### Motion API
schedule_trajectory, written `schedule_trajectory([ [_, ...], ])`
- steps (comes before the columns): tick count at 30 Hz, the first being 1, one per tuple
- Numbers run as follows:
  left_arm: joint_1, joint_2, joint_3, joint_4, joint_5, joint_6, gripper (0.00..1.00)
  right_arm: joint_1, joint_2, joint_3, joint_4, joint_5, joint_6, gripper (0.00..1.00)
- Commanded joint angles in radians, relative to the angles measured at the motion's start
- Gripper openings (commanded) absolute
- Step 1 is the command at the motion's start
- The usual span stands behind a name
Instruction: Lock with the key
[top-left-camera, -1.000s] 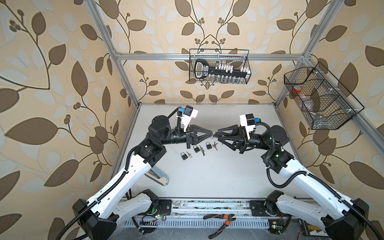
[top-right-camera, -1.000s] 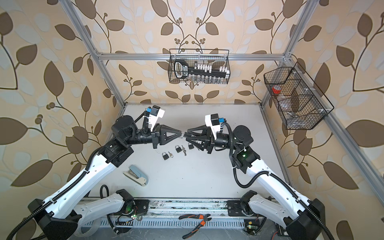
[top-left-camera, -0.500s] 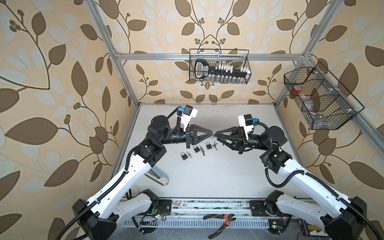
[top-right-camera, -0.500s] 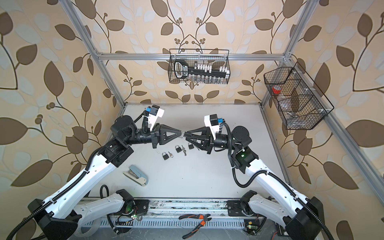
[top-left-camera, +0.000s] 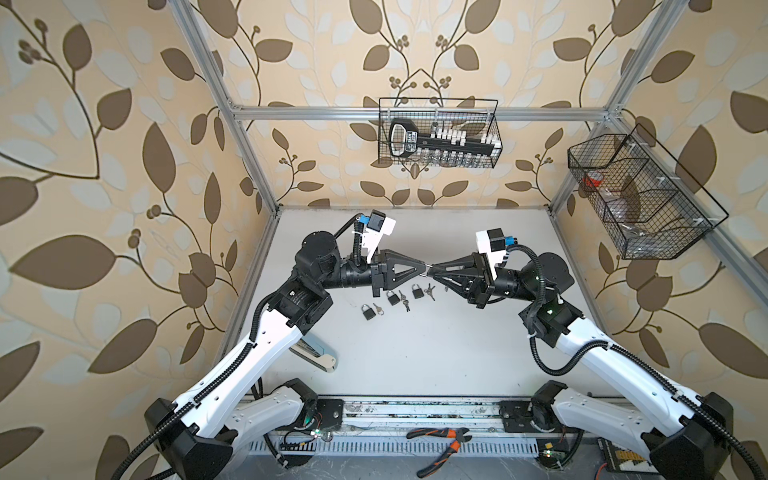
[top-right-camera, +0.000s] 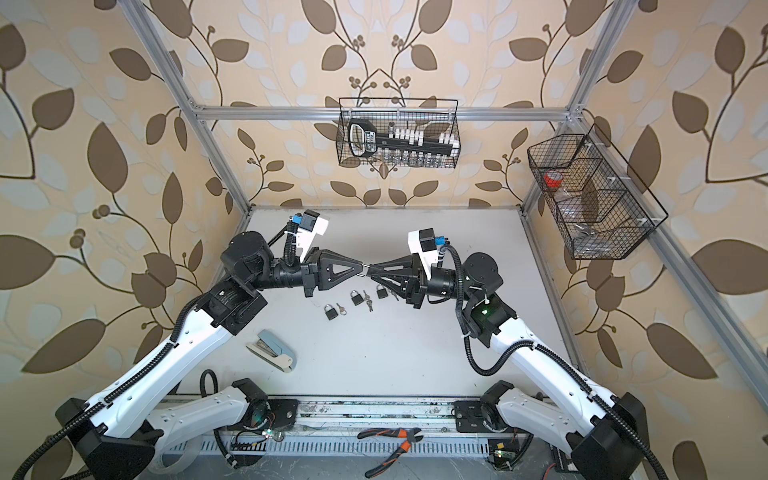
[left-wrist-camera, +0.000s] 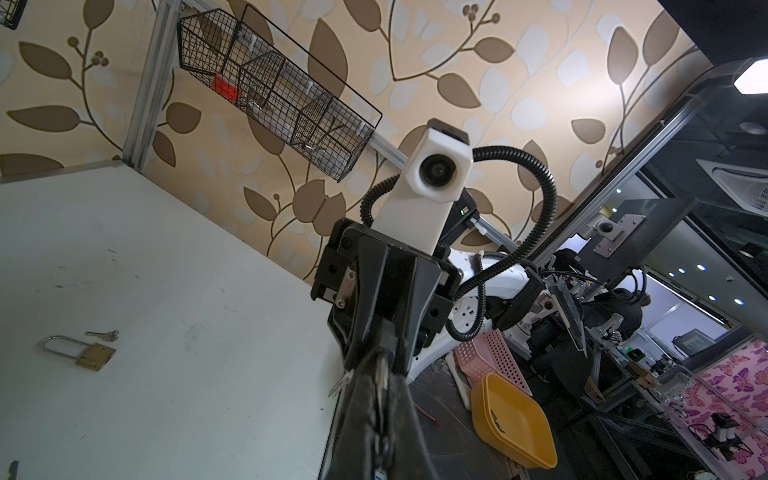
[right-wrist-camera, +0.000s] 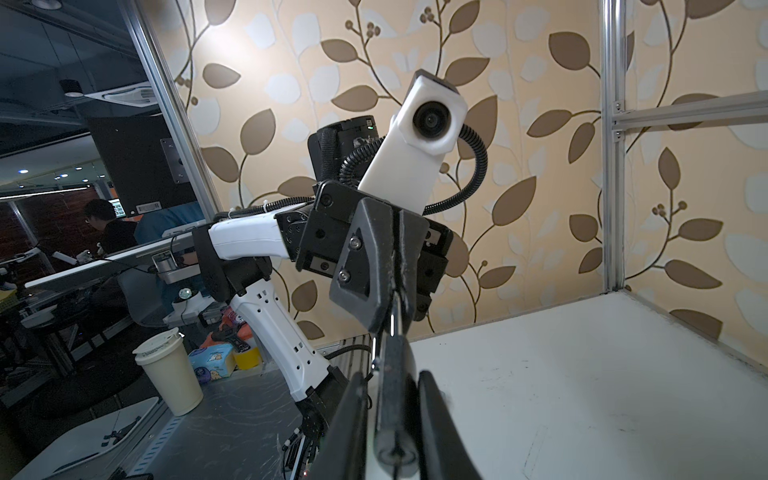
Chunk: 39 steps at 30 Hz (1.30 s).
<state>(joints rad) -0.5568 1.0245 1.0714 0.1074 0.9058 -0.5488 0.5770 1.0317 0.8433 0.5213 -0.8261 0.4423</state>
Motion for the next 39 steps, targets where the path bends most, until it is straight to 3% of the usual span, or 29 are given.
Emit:
schedule_trajectory([
  [1,0.001,-0.045,0.006,0.019,-0.023,0.038,0.0,0.006,-0.011,-0.012,0.013,0.01,0.026,0.0],
  [4,0.0,-0.053,0.041,-0.143,-0.092,0.15,0.01,0.005,-0.016,0.007,-0.036,0.009,0.039,0.0],
  [8,0.001,-0.067,0.051,-0.246,-0.141,0.226,0.32,0.004,0.0,0.034,-0.113,-0.033,0.071,0.0],
  [10,0.001,-0.07,0.048,-0.241,-0.144,0.228,0.38,0.003,0.006,0.04,-0.107,-0.064,0.098,0.0],
  [14,0.001,-0.069,0.048,-0.227,-0.14,0.225,0.39,0.003,0.001,0.046,-0.107,-0.076,0.119,0.0],
  [21,0.001,-0.065,0.008,-0.207,-0.151,0.212,0.4,-0.033,-0.013,0.07,-0.239,0.079,0.091,0.0],
  [26,-0.002,-0.049,-0.056,-0.051,-0.078,0.148,0.62,-0.04,-0.02,0.1,-0.202,0.129,0.12,0.0],
  [28,-0.011,-0.033,-0.067,0.007,-0.074,0.134,0.65,-0.04,-0.025,0.113,-0.177,0.163,0.136,0.0],
  [33,-0.04,0.021,-0.059,0.1,-0.084,0.119,0.67,-0.039,-0.032,0.123,-0.07,0.232,0.216,0.0],
  [39,-0.056,0.058,-0.092,0.301,-0.085,0.008,0.66,-0.04,-0.044,0.104,0.058,0.306,0.303,0.0],
])
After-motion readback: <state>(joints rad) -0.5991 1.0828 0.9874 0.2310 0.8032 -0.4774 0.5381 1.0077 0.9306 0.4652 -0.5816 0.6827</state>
